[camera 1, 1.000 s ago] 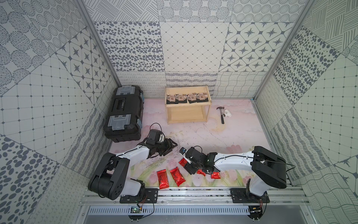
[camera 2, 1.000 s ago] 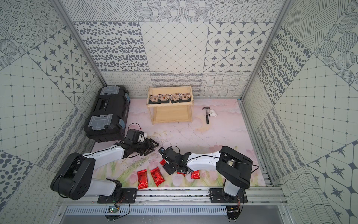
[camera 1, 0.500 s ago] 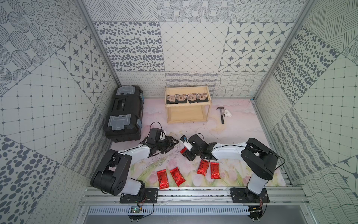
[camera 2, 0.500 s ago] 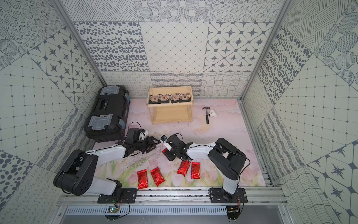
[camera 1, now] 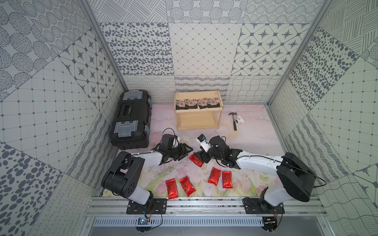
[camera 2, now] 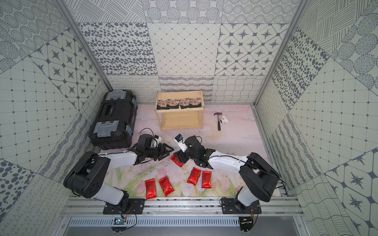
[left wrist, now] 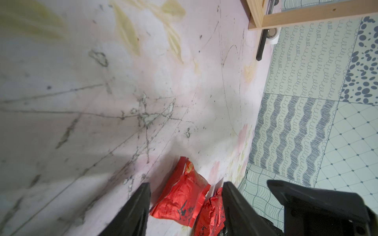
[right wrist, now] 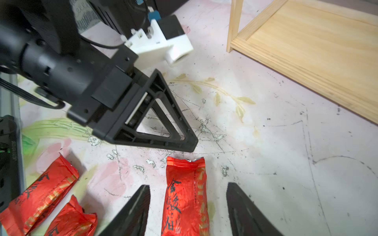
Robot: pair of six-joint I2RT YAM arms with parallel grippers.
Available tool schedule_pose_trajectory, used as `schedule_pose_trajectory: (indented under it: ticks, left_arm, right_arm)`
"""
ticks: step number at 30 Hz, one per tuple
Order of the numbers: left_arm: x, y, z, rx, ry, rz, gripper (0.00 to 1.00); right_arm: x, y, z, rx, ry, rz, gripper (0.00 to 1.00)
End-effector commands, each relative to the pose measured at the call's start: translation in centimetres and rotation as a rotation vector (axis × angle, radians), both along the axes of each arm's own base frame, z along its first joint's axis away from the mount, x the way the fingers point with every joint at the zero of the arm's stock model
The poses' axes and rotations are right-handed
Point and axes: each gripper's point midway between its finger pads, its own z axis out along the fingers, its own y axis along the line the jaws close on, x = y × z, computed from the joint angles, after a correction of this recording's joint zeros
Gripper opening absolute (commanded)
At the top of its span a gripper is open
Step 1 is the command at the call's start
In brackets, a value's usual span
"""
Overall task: Place the tea bags on the shelf by color
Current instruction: Pick up the tea bag from the center of the board.
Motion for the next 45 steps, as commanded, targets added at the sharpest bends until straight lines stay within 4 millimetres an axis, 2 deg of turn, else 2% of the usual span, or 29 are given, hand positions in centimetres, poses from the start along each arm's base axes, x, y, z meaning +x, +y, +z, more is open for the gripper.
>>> schedule_pose_trajectory:
  ticks: [1,6,9,15,23,34,38,45]
  left_arm:
    - [-0.1,-1.3,0.4,-0.031,-0.069,-0.068,0.6]
    - [-0.7,-1.2,-0.4,-0.019,-0.064,-0.078,0.57]
    - [-1.1,-1.0,-0.8,-0.005,-0.062,-0.08,0.55]
    - [-1.7,-0.7,-1.3,0.006,-0.057,-0.084,0.47]
    - [-2.2,-0.7,-1.3,0.002,-0.076,-0.091,0.31]
    - [-2.2,-0.9,-0.7,-0.01,-0.104,-0.099,0.14]
    - [-1.9,-0.8,0.1,-0.01,-0.128,-0.086,0.02]
    - [-1.1,0.1,3.3,0.007,-0.211,-0.024,0.0]
  right_arm:
    - [-1.2,-0.7,-1.8,0.025,0.071,-0.025,0.53]
    - [-1.4,-0.6,-3.0,0.029,0.091,-0.027,0.39]
    - [-1.5,-0.5,-4.0,0.024,0.107,-0.026,0.35]
    - [-1.6,-0.7,-5.6,0.01,0.134,-0.034,0.33]
    - [-1.9,-1.1,-7.1,-0.009,0.161,-0.047,0.32]
    - [-1.9,-1.5,-7.8,-0.017,0.169,-0.062,0.32]
    - [-1.4,-1.6,-6.5,0.001,0.15,-0.077,0.34]
    - [0.8,-3.3,0.4,0.118,0.054,-0.233,0.42]
